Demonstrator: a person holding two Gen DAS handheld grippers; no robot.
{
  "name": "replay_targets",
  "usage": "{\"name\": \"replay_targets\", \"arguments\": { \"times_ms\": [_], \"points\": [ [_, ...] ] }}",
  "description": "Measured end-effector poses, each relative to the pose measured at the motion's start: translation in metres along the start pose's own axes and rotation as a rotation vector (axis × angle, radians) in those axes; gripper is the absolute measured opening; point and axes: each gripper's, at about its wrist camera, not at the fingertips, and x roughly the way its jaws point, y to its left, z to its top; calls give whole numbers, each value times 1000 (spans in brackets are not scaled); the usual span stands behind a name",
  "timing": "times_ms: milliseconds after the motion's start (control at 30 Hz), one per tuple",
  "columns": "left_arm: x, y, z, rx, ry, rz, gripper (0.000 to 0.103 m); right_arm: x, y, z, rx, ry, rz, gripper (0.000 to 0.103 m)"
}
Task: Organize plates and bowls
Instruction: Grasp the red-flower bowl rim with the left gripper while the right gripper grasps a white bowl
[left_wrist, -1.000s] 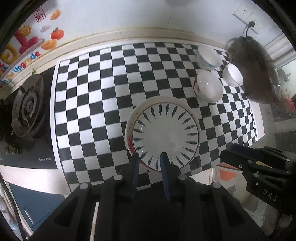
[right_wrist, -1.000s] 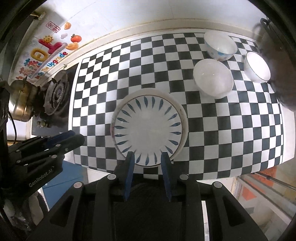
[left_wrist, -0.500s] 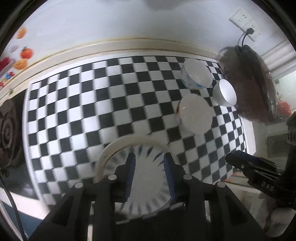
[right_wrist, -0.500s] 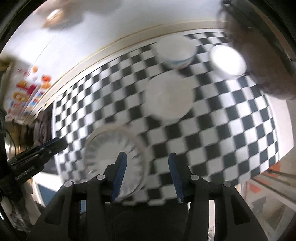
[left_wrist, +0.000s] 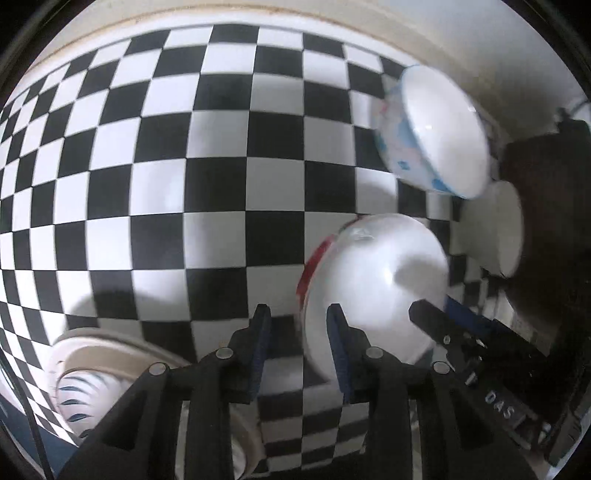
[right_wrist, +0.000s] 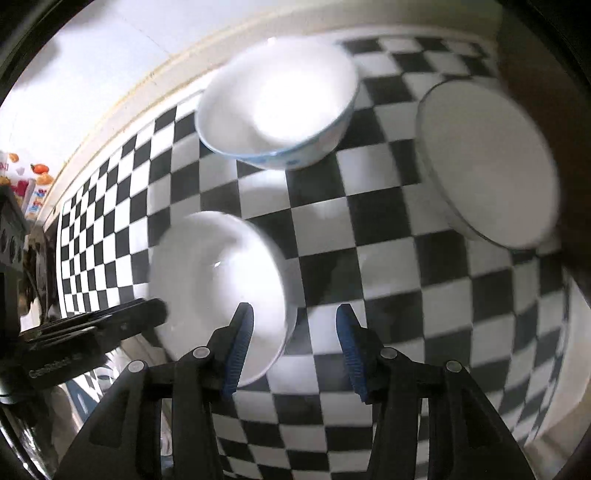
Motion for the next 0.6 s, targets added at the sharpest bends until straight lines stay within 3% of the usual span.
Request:
{"name": "replay_targets", "arguments": {
  "times_ms": [67,200,267,400,600],
  "points": [
    [9,-1,2,-15,2,12,28,10,-4,4,-6,26,21,47],
    [12,-2,-1,-21,-22,22,19,25,-7,6,-20,74,66,21],
    [11,-6,-5,-14,-35,27,16,28,-5,5,-28,78,92,13],
    [4,-20,-15,23,-69,62,16,26,7,2,-76,70,47,12],
    [-6,-30,-41,45,-70,39,16,10,8,-21,-92,79,51,12]
  ]
}}
